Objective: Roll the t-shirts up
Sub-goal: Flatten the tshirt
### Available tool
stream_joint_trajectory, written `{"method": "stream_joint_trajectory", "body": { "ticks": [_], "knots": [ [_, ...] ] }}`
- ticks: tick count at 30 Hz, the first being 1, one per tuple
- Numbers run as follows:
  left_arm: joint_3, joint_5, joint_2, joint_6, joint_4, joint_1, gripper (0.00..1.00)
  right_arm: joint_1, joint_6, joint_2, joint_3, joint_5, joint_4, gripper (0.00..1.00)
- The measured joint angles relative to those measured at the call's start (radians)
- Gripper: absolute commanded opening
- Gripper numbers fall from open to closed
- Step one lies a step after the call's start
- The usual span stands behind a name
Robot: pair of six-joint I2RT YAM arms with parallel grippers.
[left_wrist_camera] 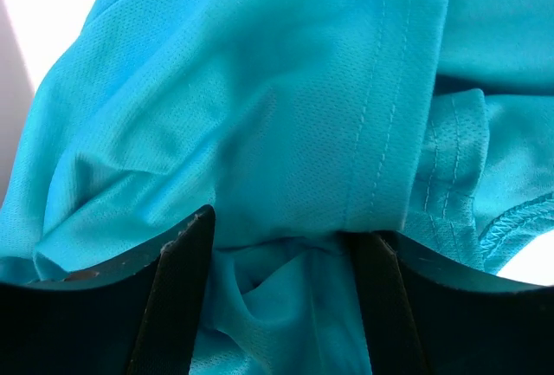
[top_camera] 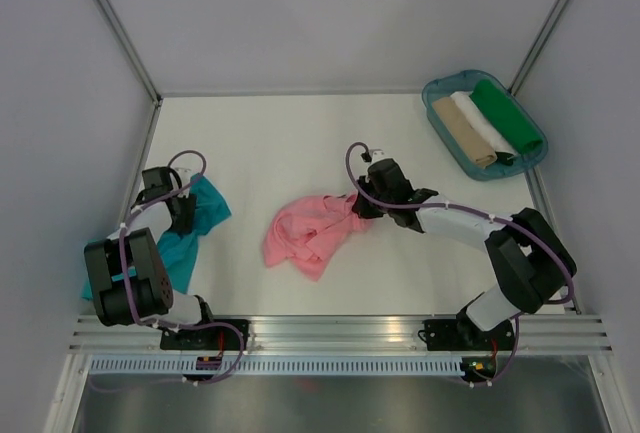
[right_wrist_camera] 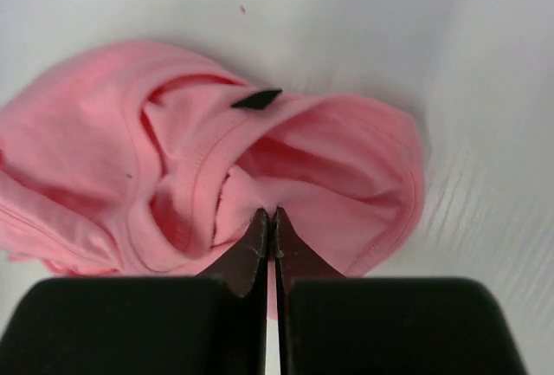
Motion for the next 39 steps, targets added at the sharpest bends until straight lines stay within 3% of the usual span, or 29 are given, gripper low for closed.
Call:
{"method": "stream_joint_trajectory", "body": {
  "ticks": [4, 12, 16, 23, 26, 28, 31, 39],
  "knots": [
    [-0.039, 0.009, -0.05, 0.035, 0.008, 0.033, 0.77, 0.0, -0.04, -0.001, 0.117, -0.001, -0.053, 0.0],
    [-0.042, 0.249, -0.256, 0.073, -0.118, 0.03, 0.86, 0.0, -0.095, -0.089, 0.399, -0.064, -0.121, 0.0],
    [0.024, 0.341, -0.282, 0.077, -0.173, 0.019, 0.88, 0.009, -0.097, -0.081, 0.65, -0.129, -0.145, 0.0],
    [0.138, 0.468, -0.317, 0.076, -0.241, 0.011, 0.89, 0.073, -0.082, 0.079, 1.273, -0.204, -0.125, 0.0],
    [0.171, 0.509, -0.327, 0.074, -0.255, 0.005, 0.89, 0.08, -0.082, 0.118, 1.413, -0.18, -0.114, 0.0],
    [0.189, 0.531, -0.331, 0.071, -0.267, -0.004, 0.89, 0.073, -0.082, 0.099, 1.399, -0.15, -0.111, 0.0],
    [0.201, 0.563, -0.332, 0.066, -0.274, -0.021, 0.9, 0.047, -0.076, 0.01, 1.206, -0.127, -0.097, 0.01],
    [0.209, 0.57, -0.288, 0.042, -0.29, -0.148, 0.89, -0.221, 0.016, -0.237, 0.42, -0.073, -0.113, 0.0]
  ]
}}
